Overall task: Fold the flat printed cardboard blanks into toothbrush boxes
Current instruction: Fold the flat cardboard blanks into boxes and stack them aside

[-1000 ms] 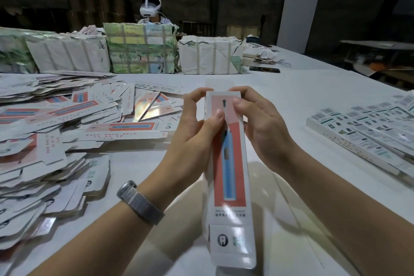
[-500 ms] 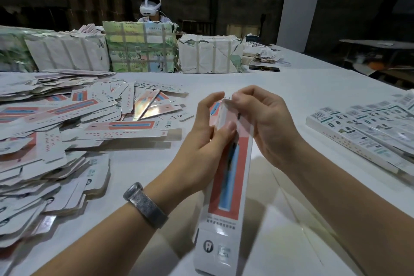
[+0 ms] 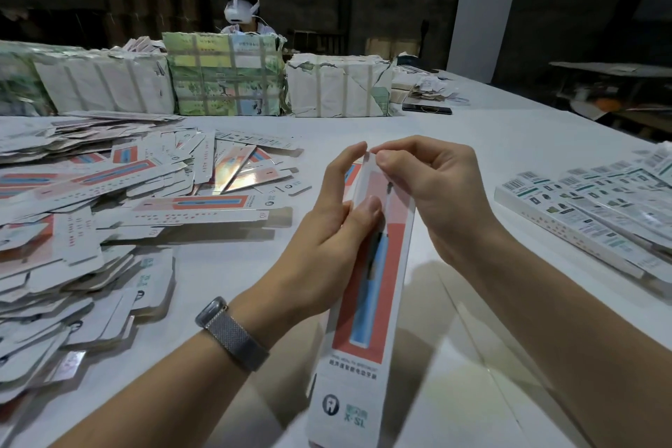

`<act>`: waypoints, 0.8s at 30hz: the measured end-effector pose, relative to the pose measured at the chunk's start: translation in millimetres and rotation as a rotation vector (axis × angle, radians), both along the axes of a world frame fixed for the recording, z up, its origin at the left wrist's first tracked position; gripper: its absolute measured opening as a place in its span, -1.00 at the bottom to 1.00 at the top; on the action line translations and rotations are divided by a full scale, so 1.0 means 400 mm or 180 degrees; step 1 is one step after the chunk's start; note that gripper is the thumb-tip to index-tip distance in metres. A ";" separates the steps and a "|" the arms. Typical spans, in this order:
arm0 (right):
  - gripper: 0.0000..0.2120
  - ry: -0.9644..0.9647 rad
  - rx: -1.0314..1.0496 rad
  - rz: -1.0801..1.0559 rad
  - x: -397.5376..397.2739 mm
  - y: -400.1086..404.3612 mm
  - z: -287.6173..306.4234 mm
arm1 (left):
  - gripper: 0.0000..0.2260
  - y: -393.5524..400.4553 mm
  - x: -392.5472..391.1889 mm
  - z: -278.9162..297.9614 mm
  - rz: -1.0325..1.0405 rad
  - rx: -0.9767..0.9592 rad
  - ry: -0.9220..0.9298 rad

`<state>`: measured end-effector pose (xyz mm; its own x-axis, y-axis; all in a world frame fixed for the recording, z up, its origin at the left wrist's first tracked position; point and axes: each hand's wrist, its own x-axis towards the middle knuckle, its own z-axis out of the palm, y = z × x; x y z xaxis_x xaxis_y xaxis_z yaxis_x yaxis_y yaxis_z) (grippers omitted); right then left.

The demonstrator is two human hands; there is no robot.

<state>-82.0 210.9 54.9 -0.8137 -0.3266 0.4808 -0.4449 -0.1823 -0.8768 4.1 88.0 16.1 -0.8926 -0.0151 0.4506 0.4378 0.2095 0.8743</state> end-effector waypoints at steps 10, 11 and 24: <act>-0.81 -0.0008 0.0228 0.0428 -0.004 0.008 0.007 | -0.68 -0.013 -0.007 0.008 0.0038 0.0497 0.0056; -0.80 -0.0004 0.0237 0.0471 -0.003 0.007 0.006 | -0.69 -0.015 -0.007 0.008 0.0066 0.0510 0.0047; -0.79 0.0013 0.0242 0.0563 0.017 -0.004 0.001 | -0.81 -0.021 -0.020 0.003 0.0228 0.0557 0.0151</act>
